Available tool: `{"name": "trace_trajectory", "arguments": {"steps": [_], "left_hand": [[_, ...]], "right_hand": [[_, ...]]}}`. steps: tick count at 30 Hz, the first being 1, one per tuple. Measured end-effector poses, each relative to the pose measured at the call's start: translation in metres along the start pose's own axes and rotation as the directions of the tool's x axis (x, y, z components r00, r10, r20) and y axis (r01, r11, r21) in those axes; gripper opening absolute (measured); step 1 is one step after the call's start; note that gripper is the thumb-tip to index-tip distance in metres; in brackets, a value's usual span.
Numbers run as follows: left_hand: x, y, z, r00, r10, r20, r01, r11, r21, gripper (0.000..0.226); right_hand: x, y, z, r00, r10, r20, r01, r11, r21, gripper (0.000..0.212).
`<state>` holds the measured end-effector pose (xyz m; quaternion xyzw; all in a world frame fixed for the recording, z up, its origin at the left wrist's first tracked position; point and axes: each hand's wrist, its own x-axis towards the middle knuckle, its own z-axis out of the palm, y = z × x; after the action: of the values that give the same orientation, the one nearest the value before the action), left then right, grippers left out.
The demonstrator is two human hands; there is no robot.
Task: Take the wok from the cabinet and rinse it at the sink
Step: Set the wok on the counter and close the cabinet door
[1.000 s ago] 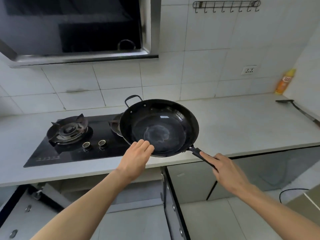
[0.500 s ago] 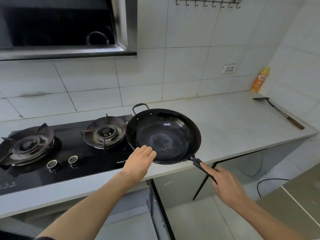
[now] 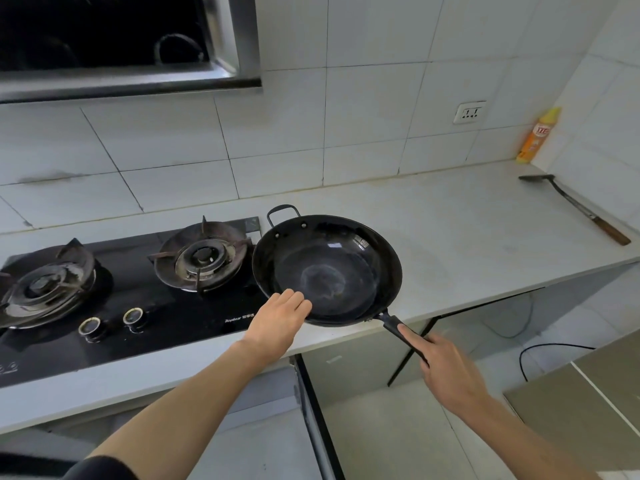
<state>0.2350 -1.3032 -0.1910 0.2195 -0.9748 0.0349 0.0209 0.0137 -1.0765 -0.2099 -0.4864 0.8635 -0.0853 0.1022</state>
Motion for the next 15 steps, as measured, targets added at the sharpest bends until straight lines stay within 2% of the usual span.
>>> {"name": "trace_trajectory", "arguments": {"steps": [15], "left_hand": [[0.009, -0.004, 0.02, 0.999, -0.009, 0.042, 0.009, 1.0, 0.015, 0.043]], "right_hand": [[0.007, 0.0, 0.015, 0.999, 0.031, 0.042, -0.03, 0.999, -0.025, 0.08]]}}
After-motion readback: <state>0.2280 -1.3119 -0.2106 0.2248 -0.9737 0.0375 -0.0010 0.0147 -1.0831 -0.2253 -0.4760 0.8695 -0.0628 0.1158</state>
